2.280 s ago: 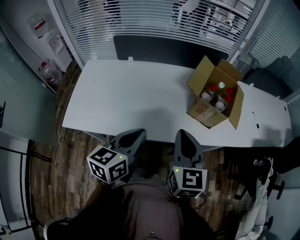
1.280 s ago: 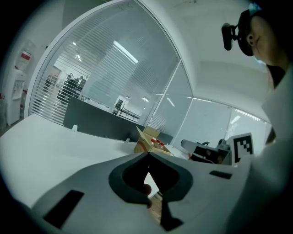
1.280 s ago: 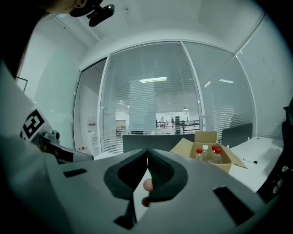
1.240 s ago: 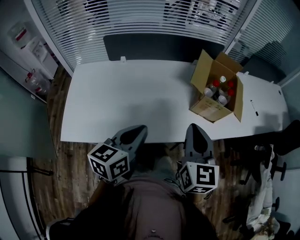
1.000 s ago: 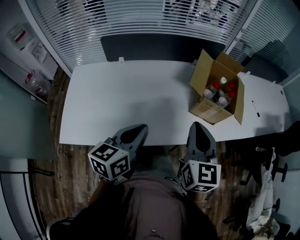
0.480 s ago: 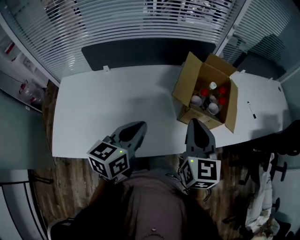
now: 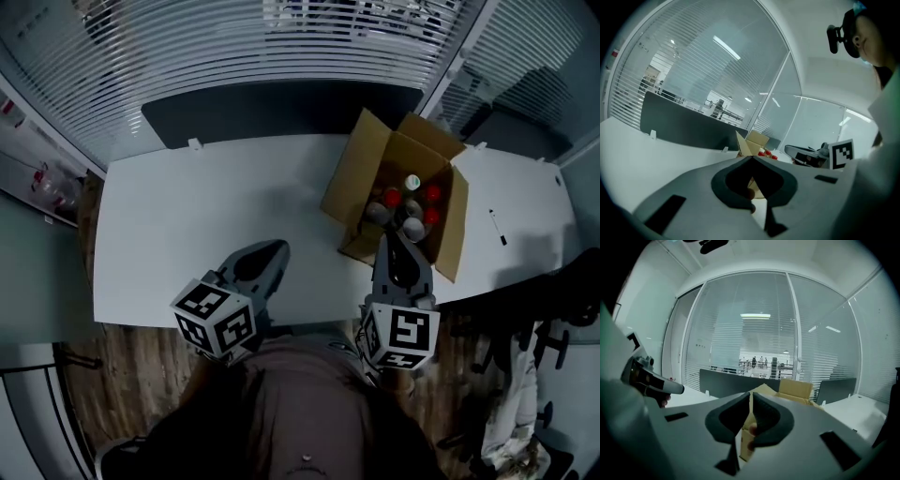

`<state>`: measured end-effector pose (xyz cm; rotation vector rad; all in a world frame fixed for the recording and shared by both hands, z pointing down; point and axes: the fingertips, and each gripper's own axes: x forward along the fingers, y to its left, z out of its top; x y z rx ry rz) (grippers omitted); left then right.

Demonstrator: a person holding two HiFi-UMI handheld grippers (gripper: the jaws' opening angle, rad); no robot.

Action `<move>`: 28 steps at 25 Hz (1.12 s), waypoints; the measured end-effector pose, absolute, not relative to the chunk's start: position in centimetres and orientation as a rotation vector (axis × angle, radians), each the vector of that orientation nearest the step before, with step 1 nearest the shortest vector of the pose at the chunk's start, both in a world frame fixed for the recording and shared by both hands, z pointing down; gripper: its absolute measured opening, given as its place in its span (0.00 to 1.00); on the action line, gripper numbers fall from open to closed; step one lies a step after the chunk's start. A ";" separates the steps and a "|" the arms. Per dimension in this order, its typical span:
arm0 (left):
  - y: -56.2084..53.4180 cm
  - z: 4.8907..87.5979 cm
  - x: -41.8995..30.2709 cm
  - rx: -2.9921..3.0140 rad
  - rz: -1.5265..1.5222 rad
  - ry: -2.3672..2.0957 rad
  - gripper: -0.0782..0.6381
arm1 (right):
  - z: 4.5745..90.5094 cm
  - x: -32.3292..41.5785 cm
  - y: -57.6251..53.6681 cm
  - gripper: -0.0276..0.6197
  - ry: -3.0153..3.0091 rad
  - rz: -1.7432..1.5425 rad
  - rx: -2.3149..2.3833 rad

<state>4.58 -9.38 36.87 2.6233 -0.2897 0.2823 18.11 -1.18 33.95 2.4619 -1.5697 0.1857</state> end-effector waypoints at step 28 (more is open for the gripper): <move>-12.4 37.8 10.7 2.589 0.364 -0.385 0.12 | 38.3 26.8 -5.4 0.21 -1.624 0.382 2.315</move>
